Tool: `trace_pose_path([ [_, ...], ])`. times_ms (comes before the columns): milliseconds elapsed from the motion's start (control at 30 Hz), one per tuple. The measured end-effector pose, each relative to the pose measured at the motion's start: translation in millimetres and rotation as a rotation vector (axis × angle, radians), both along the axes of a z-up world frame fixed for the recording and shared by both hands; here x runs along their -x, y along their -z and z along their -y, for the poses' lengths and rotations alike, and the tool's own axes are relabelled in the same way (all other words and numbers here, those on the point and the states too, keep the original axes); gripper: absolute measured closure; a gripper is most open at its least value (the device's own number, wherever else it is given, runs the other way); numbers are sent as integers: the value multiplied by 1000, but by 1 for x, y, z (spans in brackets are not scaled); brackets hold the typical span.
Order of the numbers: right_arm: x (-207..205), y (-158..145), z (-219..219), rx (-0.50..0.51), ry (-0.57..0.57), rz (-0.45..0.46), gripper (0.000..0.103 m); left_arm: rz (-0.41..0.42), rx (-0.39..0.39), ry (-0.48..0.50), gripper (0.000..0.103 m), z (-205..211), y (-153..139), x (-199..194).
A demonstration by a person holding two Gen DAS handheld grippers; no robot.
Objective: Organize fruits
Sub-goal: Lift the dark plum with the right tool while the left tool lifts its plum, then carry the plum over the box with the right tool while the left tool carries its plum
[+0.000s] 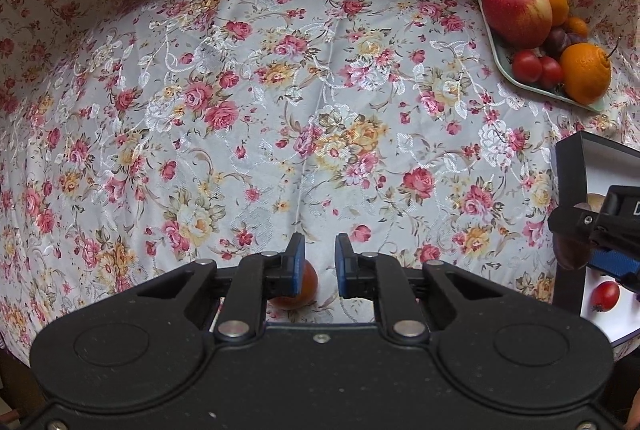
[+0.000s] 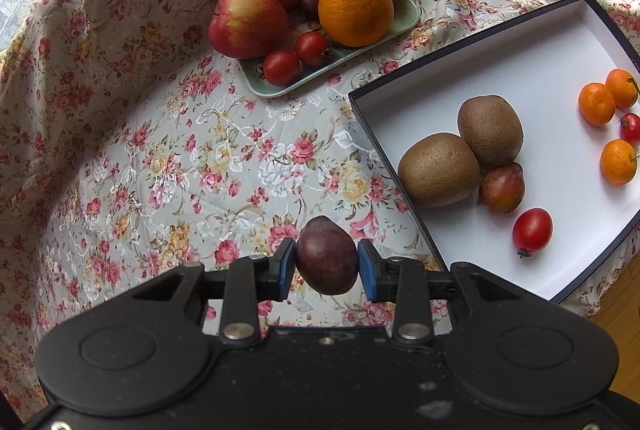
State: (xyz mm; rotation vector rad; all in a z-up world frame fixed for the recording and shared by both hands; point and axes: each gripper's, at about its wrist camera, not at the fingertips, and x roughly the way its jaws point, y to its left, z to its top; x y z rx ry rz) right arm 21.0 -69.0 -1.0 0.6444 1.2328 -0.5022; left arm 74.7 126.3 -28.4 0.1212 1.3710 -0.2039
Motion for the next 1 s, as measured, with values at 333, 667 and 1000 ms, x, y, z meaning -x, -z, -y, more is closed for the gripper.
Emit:
trace_pose_path([
  [333,-2,-5,3,-40,5,17,68,-18,-46,-12,54,-6,14,-1],
  [667,-1,-5,1,-46,-6,15,68,-100,-83,-32,48,-8,37,-4],
  [1000,2,-8,6,-45,5,18,68,-97,-36,-68,59,-1,26,0],
])
